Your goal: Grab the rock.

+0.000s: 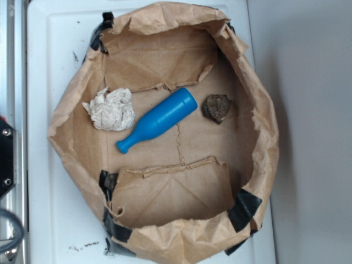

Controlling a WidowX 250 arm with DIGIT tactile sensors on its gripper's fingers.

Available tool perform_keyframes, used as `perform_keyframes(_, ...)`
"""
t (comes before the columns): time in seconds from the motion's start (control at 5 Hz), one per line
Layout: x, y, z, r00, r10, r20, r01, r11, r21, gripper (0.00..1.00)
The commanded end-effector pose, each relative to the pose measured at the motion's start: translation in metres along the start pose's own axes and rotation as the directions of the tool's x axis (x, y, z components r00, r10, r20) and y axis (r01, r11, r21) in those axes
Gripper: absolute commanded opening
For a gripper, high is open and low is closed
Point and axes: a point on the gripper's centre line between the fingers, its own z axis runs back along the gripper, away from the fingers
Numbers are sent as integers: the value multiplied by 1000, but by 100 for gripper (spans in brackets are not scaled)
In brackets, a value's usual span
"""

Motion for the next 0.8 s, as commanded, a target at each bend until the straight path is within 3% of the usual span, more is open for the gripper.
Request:
perform_keyframes(0.0, 0, 0, 0, 1000, 0, 0, 0, 1000, 0, 100)
perform_keyframes(0.2, 25, -4, 1, 999, -19, 48, 19, 1000, -10, 100)
perform_keyframes(0.6, 89, 3, -20, 996, -58, 63, 60, 998, -31, 100)
